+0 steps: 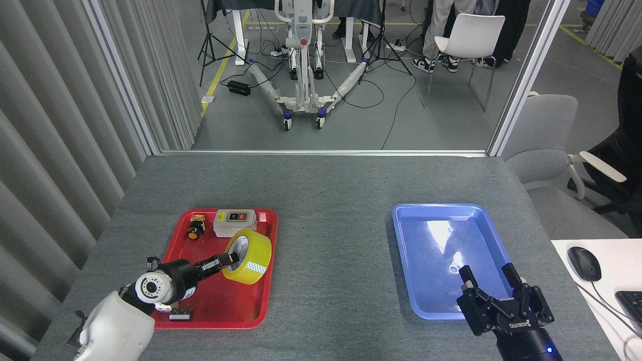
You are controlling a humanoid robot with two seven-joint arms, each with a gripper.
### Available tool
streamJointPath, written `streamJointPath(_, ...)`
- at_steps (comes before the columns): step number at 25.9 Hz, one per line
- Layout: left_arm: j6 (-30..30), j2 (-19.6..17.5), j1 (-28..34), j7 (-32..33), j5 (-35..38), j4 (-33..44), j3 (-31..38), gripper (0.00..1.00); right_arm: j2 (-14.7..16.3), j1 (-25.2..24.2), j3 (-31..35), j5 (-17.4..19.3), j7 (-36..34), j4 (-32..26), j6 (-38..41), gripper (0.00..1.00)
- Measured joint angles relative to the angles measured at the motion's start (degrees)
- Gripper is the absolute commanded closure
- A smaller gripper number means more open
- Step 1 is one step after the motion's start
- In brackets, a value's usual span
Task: Place and move tape with both arms
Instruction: 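Lift the tape roll with the left gripper and carry it toward the right gripper, then grasp the tape roll with the right gripper beside the left gripper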
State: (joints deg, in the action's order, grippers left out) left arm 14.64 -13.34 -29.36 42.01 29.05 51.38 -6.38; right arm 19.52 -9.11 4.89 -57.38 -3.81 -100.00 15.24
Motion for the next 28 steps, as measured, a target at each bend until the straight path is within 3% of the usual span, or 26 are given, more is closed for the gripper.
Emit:
streamJointPath(5, 1.9, -0.1, 0.8, 3.9, -13.4, 0.6, 0.0, 0.90, 11.6, 0.0, -4.8, 18.2, 0.2, 0.5, 5.5, 0.00)
streamJointPath(9, 4.0, -0.3, 3.4, 7.4, -22.1, 3.9, 0.1, 0.88, 16.5, 0.0, -8.7, 25.2, 0.2, 1.2, 12.2, 0.00)
streamJointPath(14, 9.7, -0.4, 11.4, 10.5, -28.0, 12.3, 0.1, 0.87, 19.0, 0.7, -13.8, 29.1, 2.6, 2.3, 18.2, 0.00)
streamJointPath(20, 16.0, -0.4, 21.1, 12.3, -30.0, 22.9, -0.3, 0.87, 17.3, 4.0, -20.5, 32.1, 11.9, 4.6, 24.2, 0.00)
streamJointPath(24, 16.9, -0.2, 23.5, 12.5, -30.1, 27.5, -1.5, 0.87, 15.6, 8.1, -25.3, 31.4, 18.7, 5.4, 26.4, 0.00)
streamJointPath(28, 17.0, 0.1, 23.8, 12.5, -30.1, 30.1, -3.1, 0.87, 14.7, 11.5, -30.7, 26.4, 21.3, 5.7, 26.9, 0.00)
